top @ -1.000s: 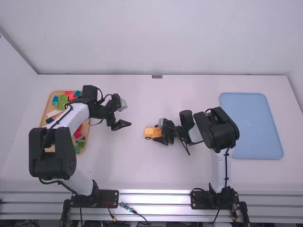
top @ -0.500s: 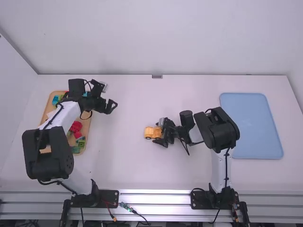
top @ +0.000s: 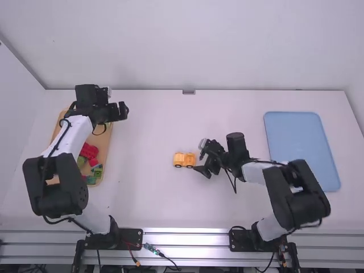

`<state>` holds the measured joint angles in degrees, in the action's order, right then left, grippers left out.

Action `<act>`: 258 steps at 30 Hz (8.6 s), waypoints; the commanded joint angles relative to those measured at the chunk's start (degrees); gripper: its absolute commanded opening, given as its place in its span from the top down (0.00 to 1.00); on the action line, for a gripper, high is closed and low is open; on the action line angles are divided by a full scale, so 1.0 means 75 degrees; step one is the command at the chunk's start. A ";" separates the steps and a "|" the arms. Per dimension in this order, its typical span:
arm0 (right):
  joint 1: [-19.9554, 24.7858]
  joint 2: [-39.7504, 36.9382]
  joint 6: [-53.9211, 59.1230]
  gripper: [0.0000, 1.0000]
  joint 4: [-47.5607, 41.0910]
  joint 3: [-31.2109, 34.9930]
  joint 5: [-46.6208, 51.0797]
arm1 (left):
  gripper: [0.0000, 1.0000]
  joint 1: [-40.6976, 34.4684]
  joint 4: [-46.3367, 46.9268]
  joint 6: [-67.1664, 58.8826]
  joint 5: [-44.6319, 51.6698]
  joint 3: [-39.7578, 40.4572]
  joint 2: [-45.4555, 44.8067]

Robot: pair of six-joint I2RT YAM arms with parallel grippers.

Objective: Assemble lego blocks to make yellow taxi

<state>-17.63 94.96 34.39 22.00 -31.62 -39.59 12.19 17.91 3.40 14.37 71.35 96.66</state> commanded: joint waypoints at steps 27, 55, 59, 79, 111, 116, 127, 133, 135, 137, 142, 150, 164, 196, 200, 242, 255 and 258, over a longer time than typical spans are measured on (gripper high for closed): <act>-0.0216 -0.1628 -0.0046 0.01 -0.1990 -0.0845 0.1693 | 0.00 0.0874 0.6353 0.3314 -0.2617 0.9098 0.6193; -0.0198 -0.1628 -0.0019 0.01 -0.1999 -0.0842 0.1749 | 0.24 0.1227 0.5383 0.3824 -0.2276 0.7519 0.6359; -0.0201 -0.1628 -0.0022 0.01 -0.2002 -0.0839 0.1746 | 0.24 0.1227 0.5281 0.3829 -0.2291 0.7475 0.6359; -0.0201 -0.1628 -0.0019 0.01 -0.2031 -0.0839 0.1749 | 0.36 0.1227 0.4657 0.3774 -0.2130 0.6834 0.6359; -0.0201 -0.1628 -0.0025 0.01 -0.2031 -0.0839 0.1944 | 0.57 0.1177 0.4806 0.4042 -0.1871 0.6819 0.6359; -0.0198 -0.1628 -0.0022 0.01 -0.2031 -0.0839 0.1941 | 0.58 0.1177 0.4803 0.4045 -0.1868 0.6819 0.6359; -0.0213 -0.1628 -0.0022 0.01 -0.2060 -0.0839 0.1950 | 0.66 0.1177 0.4741 0.4033 -0.1559 0.6819 0.6359; -0.0210 -0.1628 -0.0025 0.01 -0.2060 -0.0839 0.1941 | 0.73 0.1174 0.4741 0.4036 -0.1559 0.6819 0.6359; -0.0207 -0.1628 -0.0022 0.01 -0.2063 -0.0839 0.1947 | 0.71 0.1177 0.4744 0.4042 -0.1556 0.6819 0.6359; -0.0198 -0.1628 -0.0025 0.01 -0.2063 -0.0839 0.1944 | 0.57 0.1174 0.4739 0.4039 -0.1562 0.6819 0.6359; -0.0198 -0.1628 -0.0022 0.01 -0.2060 -0.0839 0.1944 | 0.98 0.1236 0.4744 0.4042 -0.1545 0.6869 0.6356; -0.0204 -0.1628 -0.0019 0.01 -0.2060 -0.0839 0.1947 | 0.98 0.1241 0.4741 0.4042 -0.1550 0.6883 0.6356; -0.0201 -0.1628 -0.0051 0.01 -0.1988 -0.0839 0.1891 | 0.98 0.1276 0.5779 0.4039 -0.1976 0.7702 0.6310; 0.0300 -0.1628 -0.1444 0.01 -0.1052 -0.0933 0.1833 | 0.98 -0.1029 0.7163 0.2783 -0.3561 1.0920 0.6170; 0.0303 -0.1628 -0.1442 0.01 -0.1043 -0.0933 0.1836 | 0.98 -0.1262 0.7280 0.2562 -0.3244 1.0917 0.6152; 0.0309 -0.1628 -0.2249 0.00 0.0035 -0.0935 -0.1536 | 0.98 -0.1941 0.2795 -0.5627 0.3847 -0.1253 -0.2850; 0.0289 -0.1619 -0.3444 0.00 0.2261 -0.0933 -0.4065 | 0.98 -0.2101 0.1370 -0.6202 0.6612 -0.2334 -0.2792; 0.0286 -0.1616 -0.3892 0.02 0.2780 -0.0935 -0.4543 | 0.98 -0.2267 0.1186 -0.6202 0.6738 -0.2340 -0.2594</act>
<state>-15.38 83.46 9.91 41.41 -37.26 -68.16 -3.60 27.31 -41.89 59.02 54.26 75.90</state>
